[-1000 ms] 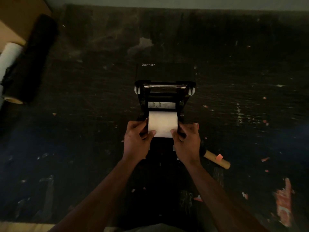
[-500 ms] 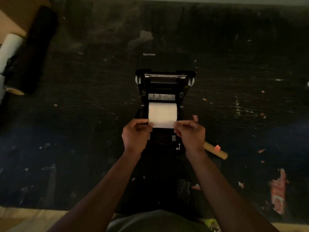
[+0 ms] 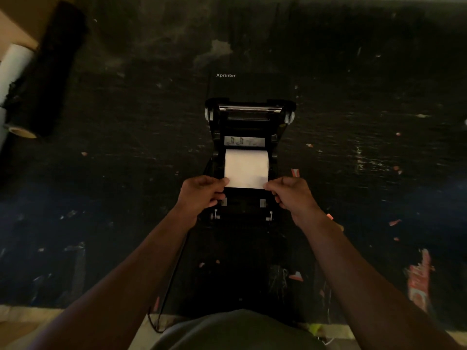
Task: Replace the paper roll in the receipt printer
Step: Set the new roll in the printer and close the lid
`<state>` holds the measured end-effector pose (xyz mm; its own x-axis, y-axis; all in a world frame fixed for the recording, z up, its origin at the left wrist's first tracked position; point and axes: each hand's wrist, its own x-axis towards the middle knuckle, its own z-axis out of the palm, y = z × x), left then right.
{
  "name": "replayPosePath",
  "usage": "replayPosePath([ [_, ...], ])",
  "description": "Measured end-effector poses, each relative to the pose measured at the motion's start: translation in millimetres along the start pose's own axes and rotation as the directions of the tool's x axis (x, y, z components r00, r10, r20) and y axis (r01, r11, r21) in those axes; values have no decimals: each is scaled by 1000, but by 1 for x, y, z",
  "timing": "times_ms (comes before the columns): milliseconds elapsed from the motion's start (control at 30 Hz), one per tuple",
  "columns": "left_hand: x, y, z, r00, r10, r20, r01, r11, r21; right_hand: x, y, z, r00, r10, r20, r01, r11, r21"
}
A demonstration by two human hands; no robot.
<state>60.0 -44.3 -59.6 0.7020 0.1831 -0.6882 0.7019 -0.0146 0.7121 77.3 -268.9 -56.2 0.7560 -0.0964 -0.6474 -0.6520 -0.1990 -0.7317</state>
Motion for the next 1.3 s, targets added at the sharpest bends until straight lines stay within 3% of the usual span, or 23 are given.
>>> replayPosePath([
  [133,-3,2,-4,997,11,71,-18,995,101,4,10,-4,999,-15,52,18,999,-47],
  [400,10,0,-10,977,190,97,-210,932,294,8,15,-7,992,-104,73,110,990,-83],
  [733,33,2,-23,944,219,247,-325,751,575,16,15,-7,984,-161,72,176,905,-386],
  [1067,38,18,-22,946,56,319,-261,717,647,16,8,-11,989,-119,90,145,907,-396],
  [1300,34,14,-16,963,148,226,-265,678,685,10,-2,-12,976,-159,151,216,816,-536],
])
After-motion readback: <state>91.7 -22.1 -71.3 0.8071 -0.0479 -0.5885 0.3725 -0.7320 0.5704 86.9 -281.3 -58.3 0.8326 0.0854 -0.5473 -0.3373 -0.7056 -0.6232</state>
